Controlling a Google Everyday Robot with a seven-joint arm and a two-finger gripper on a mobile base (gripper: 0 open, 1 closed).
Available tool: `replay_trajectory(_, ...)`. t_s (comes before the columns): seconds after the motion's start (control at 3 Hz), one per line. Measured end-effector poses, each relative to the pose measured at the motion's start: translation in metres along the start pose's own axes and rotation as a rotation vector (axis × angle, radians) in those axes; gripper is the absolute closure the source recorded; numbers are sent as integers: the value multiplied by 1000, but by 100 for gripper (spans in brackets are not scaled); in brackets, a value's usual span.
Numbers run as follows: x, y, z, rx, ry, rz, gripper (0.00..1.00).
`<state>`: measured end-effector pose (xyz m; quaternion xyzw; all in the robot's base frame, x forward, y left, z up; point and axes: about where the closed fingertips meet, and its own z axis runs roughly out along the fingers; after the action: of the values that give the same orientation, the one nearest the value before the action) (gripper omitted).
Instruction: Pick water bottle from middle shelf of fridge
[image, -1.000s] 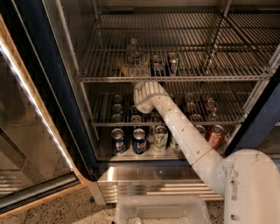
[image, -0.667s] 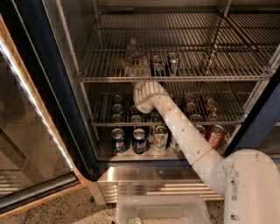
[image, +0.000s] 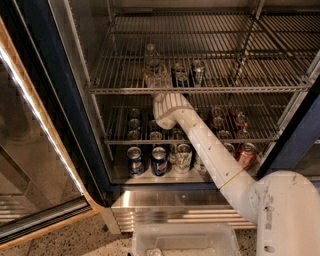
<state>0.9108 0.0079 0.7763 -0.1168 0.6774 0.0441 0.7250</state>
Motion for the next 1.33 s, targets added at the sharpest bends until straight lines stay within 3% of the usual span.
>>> replay_trajectory(0.33, -1, -1, -1, 4, -2, 0, 100)
replay_trajectory(1.33, -11, -2, -21, 18, -40, 15, 100)
